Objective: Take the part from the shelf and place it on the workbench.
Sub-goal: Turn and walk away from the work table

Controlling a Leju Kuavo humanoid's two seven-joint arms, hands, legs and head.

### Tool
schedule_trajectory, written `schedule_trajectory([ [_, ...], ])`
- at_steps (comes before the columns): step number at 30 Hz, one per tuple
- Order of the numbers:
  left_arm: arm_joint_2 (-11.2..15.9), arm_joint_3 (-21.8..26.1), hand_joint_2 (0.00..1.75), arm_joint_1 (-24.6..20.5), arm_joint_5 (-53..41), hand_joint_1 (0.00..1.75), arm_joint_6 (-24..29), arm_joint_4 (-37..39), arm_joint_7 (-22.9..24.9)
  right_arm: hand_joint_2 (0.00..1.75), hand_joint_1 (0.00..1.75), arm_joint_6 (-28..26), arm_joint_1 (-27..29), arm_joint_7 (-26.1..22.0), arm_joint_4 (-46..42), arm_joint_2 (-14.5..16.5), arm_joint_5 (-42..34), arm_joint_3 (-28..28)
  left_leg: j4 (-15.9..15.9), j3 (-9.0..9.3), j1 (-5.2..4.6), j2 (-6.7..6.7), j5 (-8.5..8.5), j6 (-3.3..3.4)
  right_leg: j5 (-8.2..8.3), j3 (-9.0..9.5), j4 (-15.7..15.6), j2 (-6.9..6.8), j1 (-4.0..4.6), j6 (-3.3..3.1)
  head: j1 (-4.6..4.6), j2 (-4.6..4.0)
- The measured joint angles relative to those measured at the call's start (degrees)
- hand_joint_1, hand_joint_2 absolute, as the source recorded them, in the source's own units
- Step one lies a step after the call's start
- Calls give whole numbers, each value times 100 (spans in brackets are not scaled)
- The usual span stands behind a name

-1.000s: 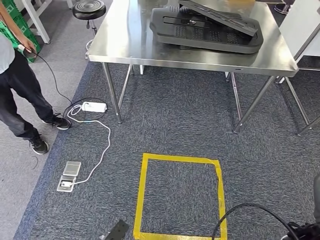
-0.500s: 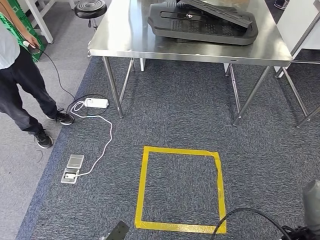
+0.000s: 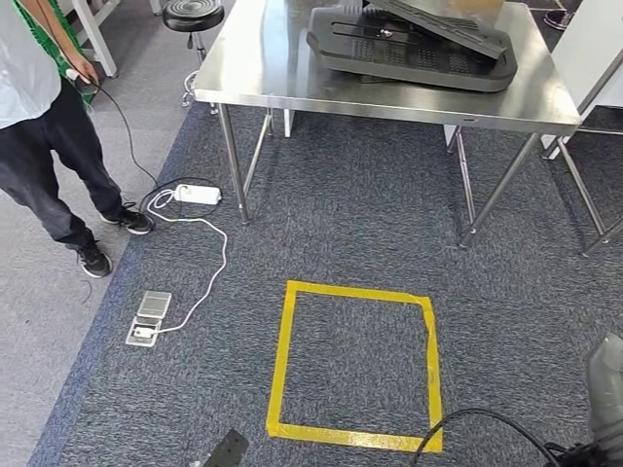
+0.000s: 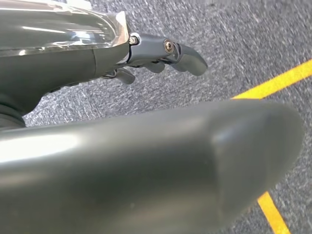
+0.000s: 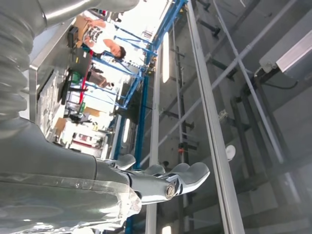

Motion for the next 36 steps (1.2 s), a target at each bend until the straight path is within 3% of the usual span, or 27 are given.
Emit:
schedule_trajectory([
  [3, 1, 5, 0, 5, -1, 0, 0, 0, 2, 175, 0, 0, -1, 0, 5, -2, 6, 1, 11, -86, -12, -43, 54, -97, 8, 21, -162, 5, 6, -76, -5, 0],
  [5, 3, 10, 0, 13, -1, 0, 1, 0, 2, 175, 0, 0, -3, 0, 6, 1, 8, 4, 133, -161, -13, -35, -57, -146, 40, -5, -200, -47, -17, -150, -13, 0],
  [6, 4, 12, 0, 12, -1, 0, 1, 0, 2, 175, 0, 0, -1, 0, 8, 2, 8, 5, 337, -249, -10, -24, -207, -163, 63, -19, -218, -80, -28, -187, -19, 0],
  [8, 4, 15, 0, 7, -1, 0, 2, 0, 2, 175, 0, 0, 4, 0, 16, 4, 8, 6, 1065, -550, 1, -2, -621, -193, 94, -61, -219, -145, -16, -234, -25, 0],
  [10, 4, 18, 0, 15, -1, 0, 2, 0, 3, 175, 0, 0, 9, 0, 27, 3, 8, 5, 1648, -764, 3, 8, -835, -209, 114, -104, -206, -205, 6, -253, -23, 0],
  [11, 4, 20, 0, 21, -1, 0, 2, 0, 4, 175, 0, 0, 9, 0, 31, 3, 9, 5, 1639, -723, 2, 14, -782, -205, 120, -120, -194, -231, 16, -254, -23, 0],
  [12, 4, 22, 0, 25, -1, 0, 2, 0, 4, 175, 0, 0, 10, 0, 33, 3, 11, 5, 1400, -571, 1, 26, -637, -191, 122, -129, -179, -253, 22, -253, -22, 0],
  [14, 5, 25, 0, 20, -1, 0, 2, 0, 4, 175, 0, 0, 10, 0, 34, 3, 16, 5, 603, -124, -16, 101, -299, -142, 118, -144, -138, -291, 42, -236, -22, 0],
  [16, 7, 25, 0, 8, -1, 0, 2, 0, 4, 175, 0, 0, 10, 0, 34, 3, 21, 5, 122, 103, -43, 173, -172, -93, 127, -187, -95, -315, 63, -188, -18, 0],
  [19, 6, 29, 0, 25, -1, 0, 0, 0, 4, 175, 0, 0, 10, 0, 35, 3, 27, 5, 47, 68, -49, 152, -136, -13, 151, -232, -76, -347, 57, -94, -17, 0],
  [21, 3, 33, 0, 29, -1, 0, -1, 0, 4, 175, 0, 0, 10, 0, 34, 2, 28, 4, 19, 44, -22, 130, -79, 57, -40, -314, 134, -263, 41, -25, -11, 0],
  [24, 2, 35, 0, 24, -2, 0, -4, 0, 4, 175, 0, 0, 22, 0, 48, -1, 32, 3, 19, -12, -12, 95, -28, 102, -638, -723, 1195, -162, 18, 56, -4, 0],
  [25, 2, 36, 0, 29, -2, 0, -4, 0, 4, 175, 0, 0, 29, 0, 57, -2, 36, 3, 22, -26, -13, 79, -17, 100, -724, -814, 1461, -161, 16, 69, -6, 0],
  [26, 2, 37, 0, 33, -4, 0, -5, 0, 4, 175, 0, 0, 34, 0, 66, -3, 42, 2, 24, -35, -14, 58, -9, 95, -698, -807, 1519, -160, 15, 75, -6, 0],
  [27, 1, 38, 0, 33, -5, 0, -7, 0, 4, 175, 0, 0, 36, 0, 71, -4, 51, 2, 26, -37, -14, 32, -1, 89, -564, -685, 1331, -154, 15, 72, -6, 0],
  [29, 0, 38, 0, 23, -9, 0, -11, 0, 4, 175, 0, 0, 36, 0, 76, -6, 71, 2, 30, -36, -17, -28, 11, 71, -185, -245, 527, -63, 16, 33, -6, 0],
  [31, 0, 38, 0, 10, -9, 0, -13, 0, 4, 175, 0, 0, 35, 0, 78, -8, 84, 1, 42, -70, -26, -83, 35, 29, -1, 31, -56, 39, 24, -30, -9, 0],
  [34, -1, 38, 0, 19, -9, 0, -17, 0, 5, 175, 0, 0, 31, 0, 79, -10, 92, 2, 49, -141, -25, -128, 71, -60, 7, 32, -182, 10, 18, -108, -13, 0],
  [36, -1, 38, 0, 22, -9, 0, -18, 0, 7, 175, 0, 0, 30, 0, 79, -9, 94, 4, 221, -225, -26, -97, -78, -107, 50, 21, -230, -55, -12, -177, -22, 0],
])
